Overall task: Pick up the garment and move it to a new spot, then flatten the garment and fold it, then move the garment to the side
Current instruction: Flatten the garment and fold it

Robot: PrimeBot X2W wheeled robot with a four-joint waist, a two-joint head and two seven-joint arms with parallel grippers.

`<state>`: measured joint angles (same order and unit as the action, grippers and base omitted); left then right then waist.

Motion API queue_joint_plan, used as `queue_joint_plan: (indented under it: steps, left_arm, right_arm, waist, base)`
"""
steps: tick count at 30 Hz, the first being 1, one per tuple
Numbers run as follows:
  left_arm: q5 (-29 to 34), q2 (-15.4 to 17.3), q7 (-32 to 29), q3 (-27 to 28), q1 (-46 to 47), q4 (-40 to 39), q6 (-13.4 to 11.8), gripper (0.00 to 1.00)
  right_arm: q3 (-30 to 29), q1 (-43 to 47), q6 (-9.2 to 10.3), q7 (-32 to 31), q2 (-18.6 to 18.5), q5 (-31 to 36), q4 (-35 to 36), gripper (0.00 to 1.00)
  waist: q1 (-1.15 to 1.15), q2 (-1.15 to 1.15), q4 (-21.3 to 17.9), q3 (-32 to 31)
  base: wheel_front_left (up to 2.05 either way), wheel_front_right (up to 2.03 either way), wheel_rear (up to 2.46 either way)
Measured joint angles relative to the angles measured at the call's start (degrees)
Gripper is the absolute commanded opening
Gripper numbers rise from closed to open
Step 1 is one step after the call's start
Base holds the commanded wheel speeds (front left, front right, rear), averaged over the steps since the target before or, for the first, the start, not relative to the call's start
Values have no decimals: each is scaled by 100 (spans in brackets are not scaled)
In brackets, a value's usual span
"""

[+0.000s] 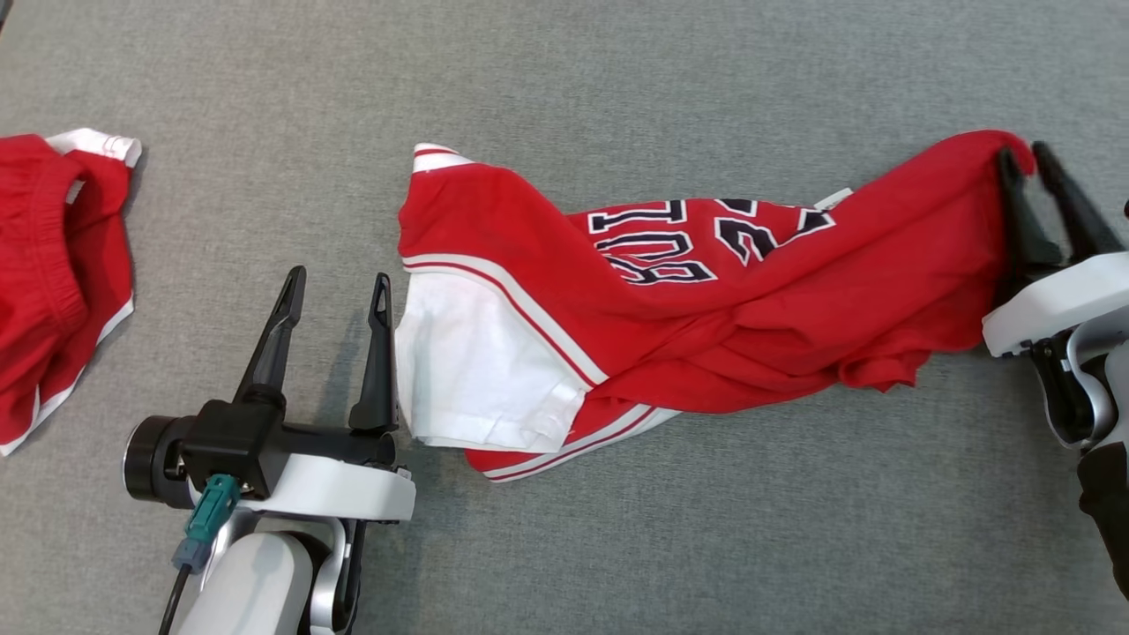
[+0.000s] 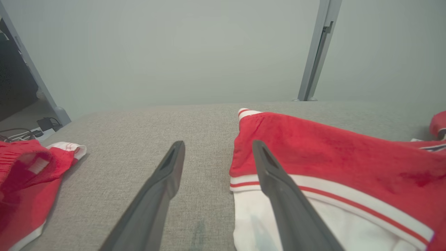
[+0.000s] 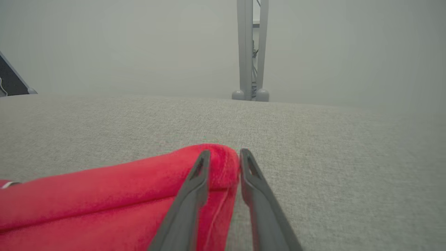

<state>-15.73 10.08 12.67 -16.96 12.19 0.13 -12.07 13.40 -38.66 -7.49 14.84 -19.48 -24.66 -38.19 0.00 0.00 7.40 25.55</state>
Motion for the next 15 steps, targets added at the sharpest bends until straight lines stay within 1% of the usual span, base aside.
queue_joint_plan:
  steps: [1,2,4,9,15]
  left_arm:
    - [-9,-1,4,7,0,25,-1,100]
    - [-10,5,33,27,0,45,-1,100]
    - [-30,21,47,57,-2,69,-3,100]
    - [-86,91,71,154,-166,91,-49,100]
    - [-153,178,67,271,-524,-42,-162,100]
  right_arm:
    - [-4,5,0,1,10,-20,51,100]
    - [-115,59,0,11,19,-24,338,100]
    - [-313,243,0,16,54,-35,681,100]
    - [-766,1100,1,24,265,107,1483,100]
    - [-1069,2096,0,31,554,367,2316,100]
  waist:
    - [0,0,-29,-9]
    - [0,0,-89,-38]
    - [0,0,-150,-81]
    - [0,0,-292,-326]
    - [0,0,-458,-660]
  base:
    - [0,0,0]
    - [0,0,0]
    - [0,0,0]
    - [0,0,0]
    - [0,0,0]
